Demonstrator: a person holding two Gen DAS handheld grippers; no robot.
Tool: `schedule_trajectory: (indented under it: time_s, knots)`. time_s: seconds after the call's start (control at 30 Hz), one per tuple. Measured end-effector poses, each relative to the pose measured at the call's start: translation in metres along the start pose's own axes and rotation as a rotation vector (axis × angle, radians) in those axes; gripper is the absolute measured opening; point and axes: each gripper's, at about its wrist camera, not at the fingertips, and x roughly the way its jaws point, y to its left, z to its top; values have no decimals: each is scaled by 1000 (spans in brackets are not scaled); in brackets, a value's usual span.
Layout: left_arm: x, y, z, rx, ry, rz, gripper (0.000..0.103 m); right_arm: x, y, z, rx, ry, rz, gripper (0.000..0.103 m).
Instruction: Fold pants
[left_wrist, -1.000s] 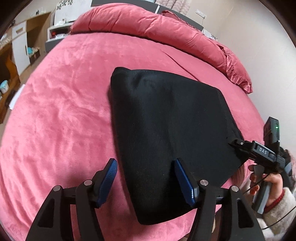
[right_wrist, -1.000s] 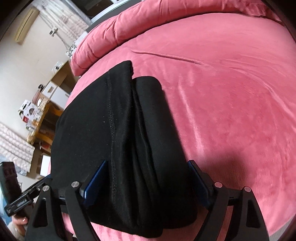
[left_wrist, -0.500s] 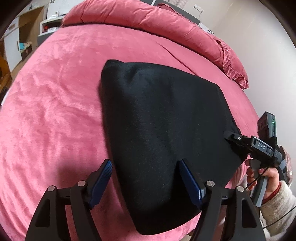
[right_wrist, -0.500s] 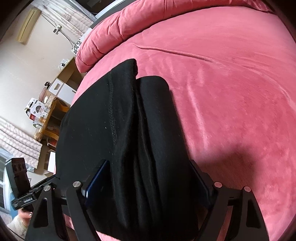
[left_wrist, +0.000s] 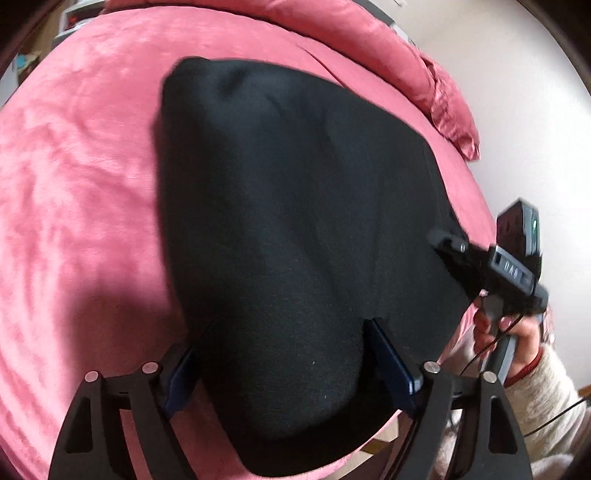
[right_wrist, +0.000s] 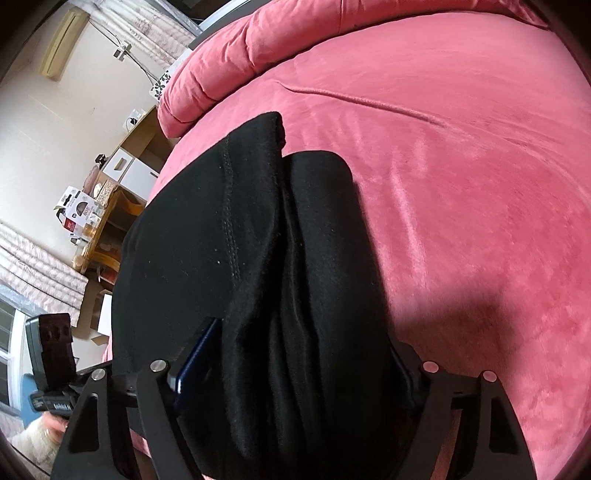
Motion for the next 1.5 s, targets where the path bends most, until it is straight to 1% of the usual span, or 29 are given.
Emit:
schedule_trajectory:
  time_s: [0.07, 0.1, 0.13, 0.17, 0.2, 0.27, 0.3, 0.37, 0.47, 0.6, 0.67, 0.77, 0.83, 0.93, 1.03, 1.1, 1.17, 1.23, 1.3, 1.33, 1.4, 1.5]
  knots:
    - [3, -5, 2, 20, -1, 11, 88, 2, 2, 4, -3, 0, -5, 78]
    - [4, -8, 4, 25, -3, 16, 86, 2, 2, 4, -5, -1, -6, 76]
    - [1, -11, 3, 36, -16, 20, 83, 1, 4, 4, -9, -6, -4, 72]
    - [-2, -14, 3, 52, -30, 27, 76, -1, 7, 3, -17, -15, -1, 67]
    - [-6, -19, 1, 85, -52, 46, 71, -2, 9, 3, -24, -23, -3, 65]
    - [-12, -29, -2, 133, -75, 76, 66, -8, 18, 3, -47, -46, -11, 57]
    - [-15, -32, -3, 145, -85, 84, 64, -10, 20, 3, -55, -54, -13, 55]
    - [-21, -37, -3, 153, -101, 92, 61, -14, 27, 4, -73, -72, -14, 51]
    - [-33, -37, -2, 169, -129, 103, 59, -21, 36, 7, -85, -101, 1, 49]
    - [-51, -41, 9, 218, -192, 139, 59, -26, 49, 15, -108, -145, 28, 48]
    - [-59, -39, 21, 235, -224, 160, 59, -24, 57, 26, -118, -183, 48, 48]
    - [-64, -32, 43, 254, -255, 197, 59, -15, 68, 46, -131, -209, 62, 48]
    - [-66, -24, 60, 251, -271, 215, 59, -3, 76, 63, -137, -220, 63, 48]
    - [-65, -4, 85, 219, -294, 228, 59, 14, 85, 84, -135, -228, 74, 48]
    - [-54, 10, 106, 217, -289, 259, 59, 35, 93, 100, -134, -222, 72, 48]
    - [-46, 20, 116, 223, -274, 280, 59, 48, 93, 104, -131, -212, 63, 48]
    - [-36, 33, 124, 201, -248, 277, 59, 62, 91, 109, -131, -193, 45, 48]
    - [-26, 39, 129, 173, -239, 255, 60, 73, 85, 110, -126, -175, 26, 49]
    - [-22, 47, 125, 163, -246, 240, 62, 78, 76, 110, -111, -159, 21, 52]
    - [-20, 47, 121, 169, -254, 243, 63, 80, 73, 108, -111, -156, 19, 54]
    - [-19, 47, 113, 193, -277, 258, 65, 81, 71, 104, -131, -164, 17, 54]
    - [-16, 49, 112, 175, -289, 257, 69, 81, 72, 104, -145, -165, 5, 55]
